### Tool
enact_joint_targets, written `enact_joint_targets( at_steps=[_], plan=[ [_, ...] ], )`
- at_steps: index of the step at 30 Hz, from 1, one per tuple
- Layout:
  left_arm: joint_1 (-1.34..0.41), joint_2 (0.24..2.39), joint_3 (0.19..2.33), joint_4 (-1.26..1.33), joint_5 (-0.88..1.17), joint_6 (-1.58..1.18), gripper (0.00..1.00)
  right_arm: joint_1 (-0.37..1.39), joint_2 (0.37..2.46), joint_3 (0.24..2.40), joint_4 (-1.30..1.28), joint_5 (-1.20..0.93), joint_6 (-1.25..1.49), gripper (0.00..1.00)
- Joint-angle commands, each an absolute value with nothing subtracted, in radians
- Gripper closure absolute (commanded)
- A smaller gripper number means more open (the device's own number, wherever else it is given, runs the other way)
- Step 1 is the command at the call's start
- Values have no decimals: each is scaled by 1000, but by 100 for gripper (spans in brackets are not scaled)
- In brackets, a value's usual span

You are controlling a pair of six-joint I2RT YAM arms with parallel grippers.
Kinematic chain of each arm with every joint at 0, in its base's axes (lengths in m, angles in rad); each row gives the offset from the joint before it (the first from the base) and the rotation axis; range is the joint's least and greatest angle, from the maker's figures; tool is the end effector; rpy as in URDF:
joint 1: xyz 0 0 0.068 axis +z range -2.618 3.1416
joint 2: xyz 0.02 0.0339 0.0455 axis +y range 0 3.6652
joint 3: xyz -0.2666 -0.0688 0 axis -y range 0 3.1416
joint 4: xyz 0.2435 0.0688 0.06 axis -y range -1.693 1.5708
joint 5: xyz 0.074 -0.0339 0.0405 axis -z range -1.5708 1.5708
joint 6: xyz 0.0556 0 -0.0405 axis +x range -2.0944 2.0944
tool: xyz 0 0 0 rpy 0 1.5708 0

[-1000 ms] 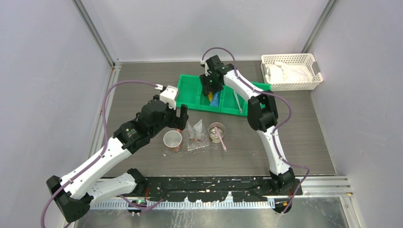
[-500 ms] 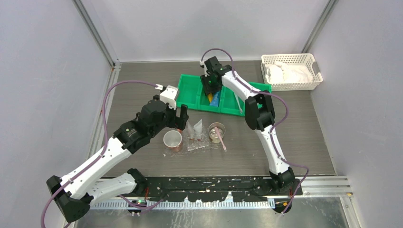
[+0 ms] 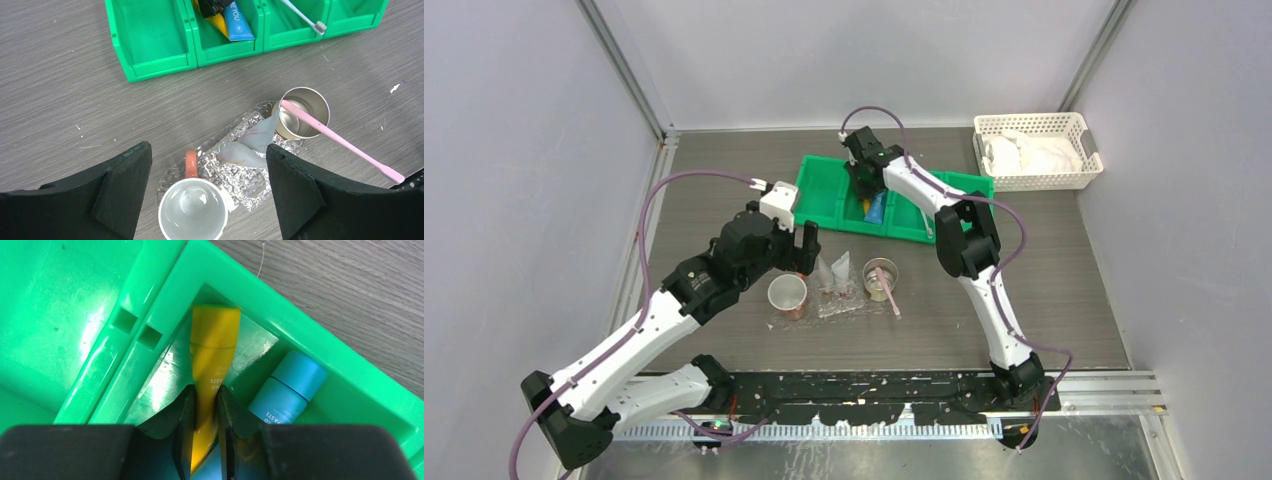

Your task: Prepare toiletry sets of a toothbrush and toothpaste on the tray

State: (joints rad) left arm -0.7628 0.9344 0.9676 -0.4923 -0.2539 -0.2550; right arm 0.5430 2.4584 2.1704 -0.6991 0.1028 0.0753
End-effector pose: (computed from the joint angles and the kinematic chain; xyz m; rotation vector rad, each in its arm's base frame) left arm 0.1669 -0.1402 0.3393 0.3540 2.0048 -0.3880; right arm 0.4726 0.2785 0.1623 -0.5533 2.4929 0.1083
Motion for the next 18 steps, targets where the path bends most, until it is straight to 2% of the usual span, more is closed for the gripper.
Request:
enact_joint_targets(
  at_steps=[1,12,18],
  plan=[
    [-756,907,970,-499,-260,-258,15,544,2422,2095,-623,114,116,80],
    [-756,874,973,-512,-283,-263,15,520,2201,2162,-558,30,222,82],
    [-756,868,1004,-525,-292,-269,15,460,2036,2034,-411,-119,462,83]
  ],
)
